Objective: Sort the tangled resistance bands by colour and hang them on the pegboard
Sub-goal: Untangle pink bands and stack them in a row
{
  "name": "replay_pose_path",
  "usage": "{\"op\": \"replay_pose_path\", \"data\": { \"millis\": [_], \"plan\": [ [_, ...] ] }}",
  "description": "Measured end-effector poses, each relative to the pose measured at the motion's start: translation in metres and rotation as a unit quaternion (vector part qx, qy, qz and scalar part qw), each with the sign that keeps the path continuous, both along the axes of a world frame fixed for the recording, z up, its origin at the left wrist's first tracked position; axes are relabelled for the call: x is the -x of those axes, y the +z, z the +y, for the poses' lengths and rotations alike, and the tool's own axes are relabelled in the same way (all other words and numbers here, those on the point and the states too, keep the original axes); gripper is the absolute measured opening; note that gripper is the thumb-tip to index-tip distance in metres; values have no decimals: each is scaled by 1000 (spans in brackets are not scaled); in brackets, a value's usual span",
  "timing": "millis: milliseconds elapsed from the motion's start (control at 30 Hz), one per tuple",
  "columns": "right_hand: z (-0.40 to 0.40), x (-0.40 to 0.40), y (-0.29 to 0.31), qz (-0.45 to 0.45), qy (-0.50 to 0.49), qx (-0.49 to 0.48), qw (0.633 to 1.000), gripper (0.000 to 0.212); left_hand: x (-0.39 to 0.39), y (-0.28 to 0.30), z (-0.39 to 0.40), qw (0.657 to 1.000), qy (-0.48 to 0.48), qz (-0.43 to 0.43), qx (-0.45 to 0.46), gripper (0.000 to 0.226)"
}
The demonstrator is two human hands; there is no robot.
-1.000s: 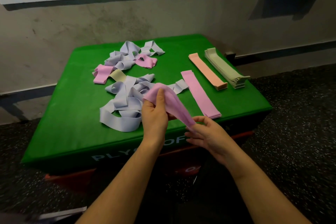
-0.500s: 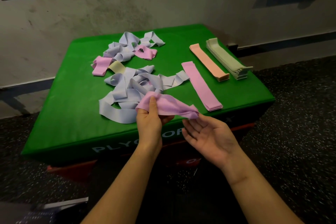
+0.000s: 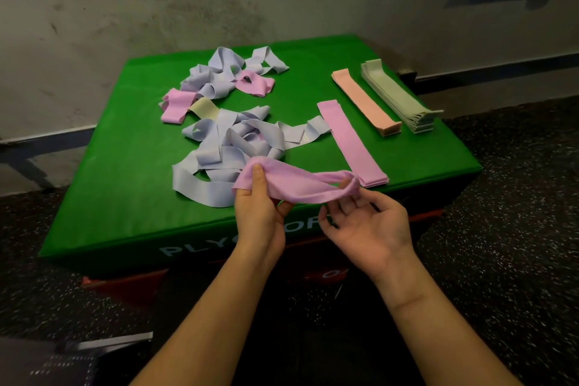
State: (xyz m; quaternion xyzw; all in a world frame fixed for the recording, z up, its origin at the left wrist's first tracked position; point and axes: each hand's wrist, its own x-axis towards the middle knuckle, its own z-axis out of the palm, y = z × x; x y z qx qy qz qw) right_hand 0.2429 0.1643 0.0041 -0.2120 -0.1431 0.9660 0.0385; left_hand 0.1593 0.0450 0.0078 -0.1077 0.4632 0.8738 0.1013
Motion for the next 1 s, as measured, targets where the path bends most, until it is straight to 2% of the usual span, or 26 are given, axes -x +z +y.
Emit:
{"op": "replay_pose_path", "data": {
  "millis": [200,333,367,433,500,600,700,800,933,1000],
  "plan": [
    [6,-4,1,4,108,-80,991,17,7,-4,-3,993,-18,79,82,20],
    [6,-5,-2,-13,100,-251,963,40,10,-3,-3,984,-20,125,123,18],
    [6,-4,-5,-31,87,-291,952,39,9,-3,-1,981,-23,143,130,16],
    [8,-2,-10,-71,70,-367,925,20,5,-2,1,975,-32,169,141,16],
    [13,-2,-14,-100,63,-402,908,3,4,-1,1,974,-34,173,140,18],
    [18,-4,-17,-96,53,-337,935,18,10,-4,0,980,-26,144,132,24],
    [18,-5,-12,-32,55,-164,984,24,17,-9,-1,988,-24,106,110,18],
    [20,-2,-10,9,29,-59,998,35,24,-15,-2,992,-17,73,103,17],
    [20,5,-11,-21,61,-83,994,35,32,-19,-1,990,-23,77,115,31],
    [20,8,-10,-29,83,-102,991,24,35,-15,2,988,-34,84,125,20]
  ]
}}
